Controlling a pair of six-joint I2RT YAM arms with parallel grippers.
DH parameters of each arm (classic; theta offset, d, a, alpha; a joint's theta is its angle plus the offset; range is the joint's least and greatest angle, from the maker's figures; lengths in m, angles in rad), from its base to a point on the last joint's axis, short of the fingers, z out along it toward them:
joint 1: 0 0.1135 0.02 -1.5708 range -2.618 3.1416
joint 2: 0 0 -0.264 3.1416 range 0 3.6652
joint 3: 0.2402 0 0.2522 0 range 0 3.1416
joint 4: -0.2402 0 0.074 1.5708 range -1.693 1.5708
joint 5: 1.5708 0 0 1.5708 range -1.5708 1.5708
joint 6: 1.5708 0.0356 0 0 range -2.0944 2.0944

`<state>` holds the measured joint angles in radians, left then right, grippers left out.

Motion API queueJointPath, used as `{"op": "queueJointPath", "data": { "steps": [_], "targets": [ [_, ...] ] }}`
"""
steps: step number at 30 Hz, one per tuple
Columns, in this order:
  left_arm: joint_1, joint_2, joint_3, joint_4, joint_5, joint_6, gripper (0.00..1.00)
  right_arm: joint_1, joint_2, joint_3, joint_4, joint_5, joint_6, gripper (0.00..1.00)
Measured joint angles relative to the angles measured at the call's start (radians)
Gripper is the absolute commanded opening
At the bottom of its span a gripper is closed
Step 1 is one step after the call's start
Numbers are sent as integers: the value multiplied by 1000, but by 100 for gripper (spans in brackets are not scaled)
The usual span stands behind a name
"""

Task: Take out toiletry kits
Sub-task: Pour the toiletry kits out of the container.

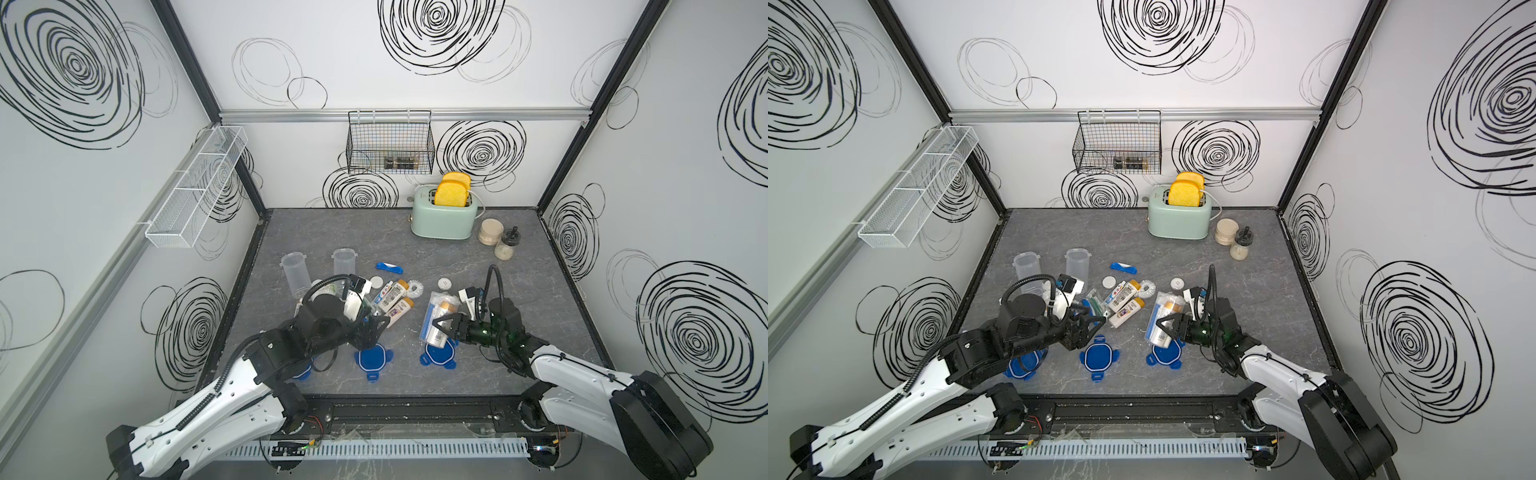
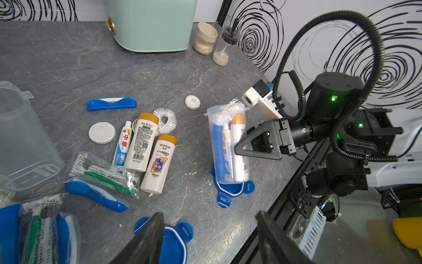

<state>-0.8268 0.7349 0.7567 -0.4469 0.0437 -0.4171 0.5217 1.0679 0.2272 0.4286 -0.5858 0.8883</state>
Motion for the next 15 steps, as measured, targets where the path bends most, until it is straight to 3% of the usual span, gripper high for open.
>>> {"op": "queueJointPath", "data": {
  "steps": [11,15],
  "targets": [
    [-49,28,-21,66,26,-45,71,-14,12,-2,57,-42,151,55],
    [-136,83,-61,150,-3,-87,88,-16,11,-14,75,-52,196,55]
  ]
}}
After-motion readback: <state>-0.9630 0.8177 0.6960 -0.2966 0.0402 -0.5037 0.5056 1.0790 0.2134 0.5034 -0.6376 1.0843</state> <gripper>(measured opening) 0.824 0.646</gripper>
